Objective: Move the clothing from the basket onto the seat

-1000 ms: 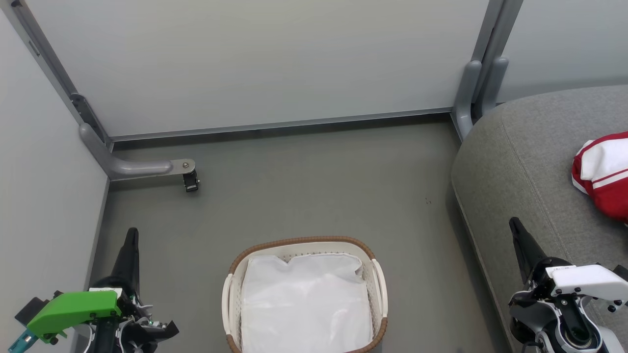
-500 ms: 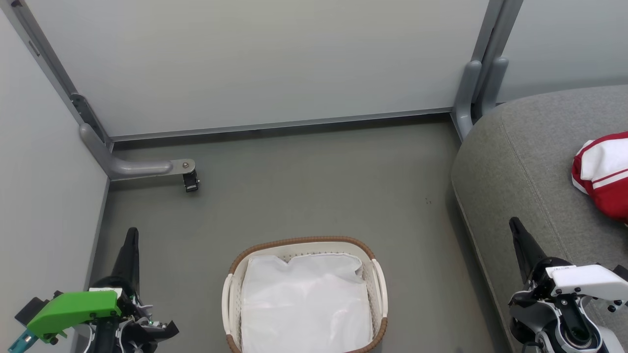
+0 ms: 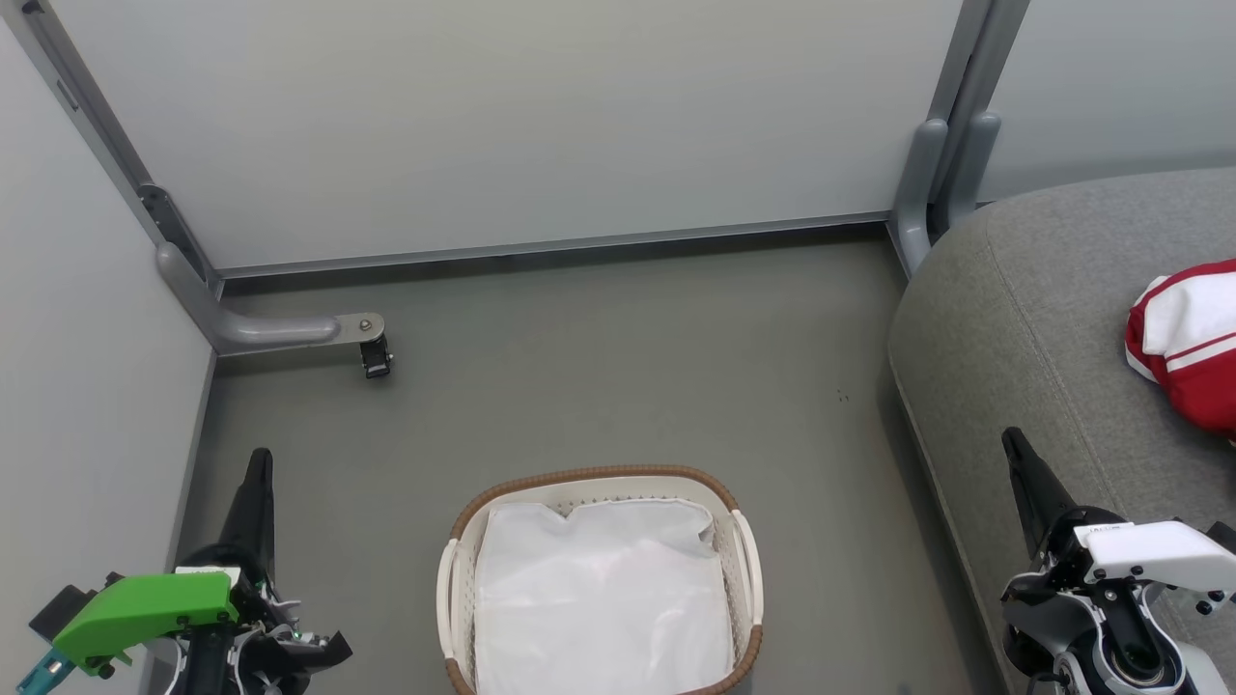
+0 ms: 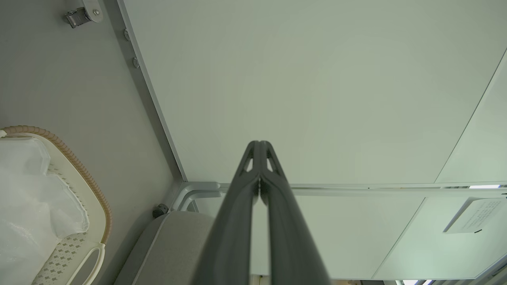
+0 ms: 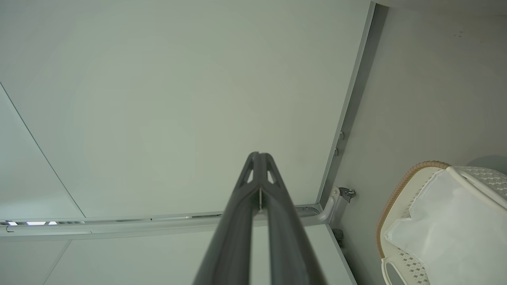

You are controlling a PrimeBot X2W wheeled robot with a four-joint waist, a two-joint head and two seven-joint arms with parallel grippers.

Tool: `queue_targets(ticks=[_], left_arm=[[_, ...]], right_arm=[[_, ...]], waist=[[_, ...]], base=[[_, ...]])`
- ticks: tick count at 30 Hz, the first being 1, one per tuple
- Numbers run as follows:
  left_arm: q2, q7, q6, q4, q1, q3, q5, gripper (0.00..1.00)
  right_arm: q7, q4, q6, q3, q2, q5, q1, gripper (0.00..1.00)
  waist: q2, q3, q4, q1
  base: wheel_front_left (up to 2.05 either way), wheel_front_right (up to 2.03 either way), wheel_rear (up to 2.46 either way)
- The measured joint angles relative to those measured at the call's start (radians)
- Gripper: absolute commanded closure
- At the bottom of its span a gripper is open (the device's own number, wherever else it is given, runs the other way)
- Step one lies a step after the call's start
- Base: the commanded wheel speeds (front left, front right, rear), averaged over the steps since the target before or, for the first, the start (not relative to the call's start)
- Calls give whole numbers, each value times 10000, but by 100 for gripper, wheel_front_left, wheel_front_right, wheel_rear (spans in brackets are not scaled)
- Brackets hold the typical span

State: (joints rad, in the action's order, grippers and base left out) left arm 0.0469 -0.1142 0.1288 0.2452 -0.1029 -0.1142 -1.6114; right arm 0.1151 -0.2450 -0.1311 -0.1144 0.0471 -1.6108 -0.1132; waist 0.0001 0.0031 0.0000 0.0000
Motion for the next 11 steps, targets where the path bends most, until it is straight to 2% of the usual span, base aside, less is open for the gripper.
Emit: queue_targets(ticks=[11], left_arm=[[0, 0, 0, 0, 0, 0, 0, 100]], right_arm=[[0, 0, 0, 0, 0, 0, 0, 100]], waist=[[0, 0, 0, 0]], base=[[0, 0, 0]])
